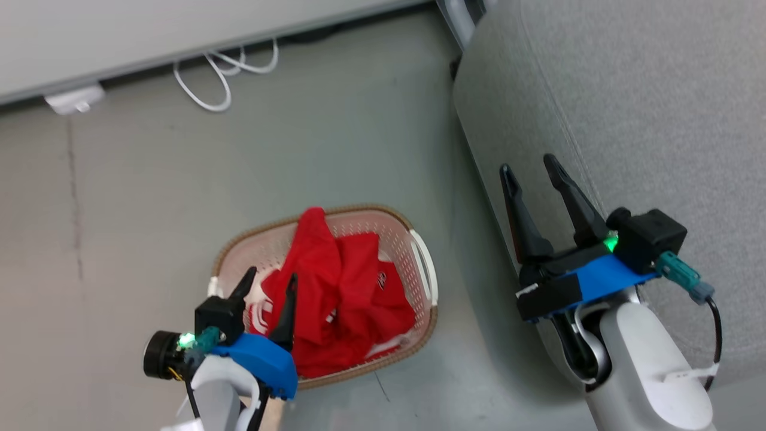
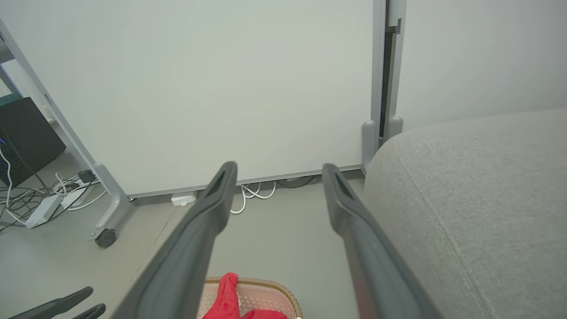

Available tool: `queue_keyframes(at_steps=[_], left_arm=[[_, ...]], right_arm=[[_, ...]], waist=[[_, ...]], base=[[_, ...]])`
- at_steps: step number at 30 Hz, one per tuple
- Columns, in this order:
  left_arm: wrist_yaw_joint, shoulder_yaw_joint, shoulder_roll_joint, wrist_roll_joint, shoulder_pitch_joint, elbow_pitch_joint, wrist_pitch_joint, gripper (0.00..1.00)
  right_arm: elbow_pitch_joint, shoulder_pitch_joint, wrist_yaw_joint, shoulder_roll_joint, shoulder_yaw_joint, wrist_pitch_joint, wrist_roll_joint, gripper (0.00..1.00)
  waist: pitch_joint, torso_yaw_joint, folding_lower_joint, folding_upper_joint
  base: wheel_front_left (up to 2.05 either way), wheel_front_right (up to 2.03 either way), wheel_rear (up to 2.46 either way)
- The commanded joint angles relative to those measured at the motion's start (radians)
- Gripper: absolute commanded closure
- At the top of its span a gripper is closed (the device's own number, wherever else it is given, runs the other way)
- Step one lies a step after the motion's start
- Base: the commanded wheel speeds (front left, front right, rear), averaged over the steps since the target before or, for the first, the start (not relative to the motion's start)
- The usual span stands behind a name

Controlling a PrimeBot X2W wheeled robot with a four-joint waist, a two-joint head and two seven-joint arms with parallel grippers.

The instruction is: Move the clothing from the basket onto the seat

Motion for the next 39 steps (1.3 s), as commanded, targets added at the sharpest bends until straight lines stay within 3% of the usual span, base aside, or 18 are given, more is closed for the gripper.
queue_keyframes(at_steps=[1, 9, 20, 29, 39], left_arm=[[-0.007, -0.003, 0.008, -0.008, -0.047, 0.034, 0.005, 0.0], [-0.002, -0.03, 0.053, -0.001, -0.184, 0.188, 0.037, 0.0], [0.033, -0.03, 0.08, 0.005, -0.33, 0.349, 0.106, 0.0], [0.103, -0.032, 0.098, 0.014, -0.407, 0.429, 0.116, 0.0], [0.222, -0.052, 0.114, 0.04, -0.455, 0.509, 0.145, 0.0]], right_arm=[[-0.008, -0.035, 0.0, -0.002, 0.019, -0.008, 0.004, 0.0], [-0.034, -0.13, 0.0, -0.002, 0.108, -0.029, 0.032, 0.0], [-0.054, -0.184, 0.0, -0.002, 0.125, -0.048, 0.089, 0.0], [-0.092, -0.195, 0.0, -0.002, 0.146, -0.049, 0.126, 0.0], [-0.107, -0.19, 0.0, -0.002, 0.167, -0.049, 0.156, 0.0]], waist=[[0.122, -0.072, -0.0001, 0.0], [0.29, -0.134, -0.0001, 0.0], [0.436, -0.173, -0.0001, 0.0], [0.496, -0.202, -0.0001, 0.0], [0.513, -0.22, -0.0001, 0.0]], base=[[0.0, 0.0, 0.0], [0.0, 0.0, 0.0], [0.0, 0.0, 0.0], [0.0, 0.0, 0.0], [0.0, 0.0, 0.0]])
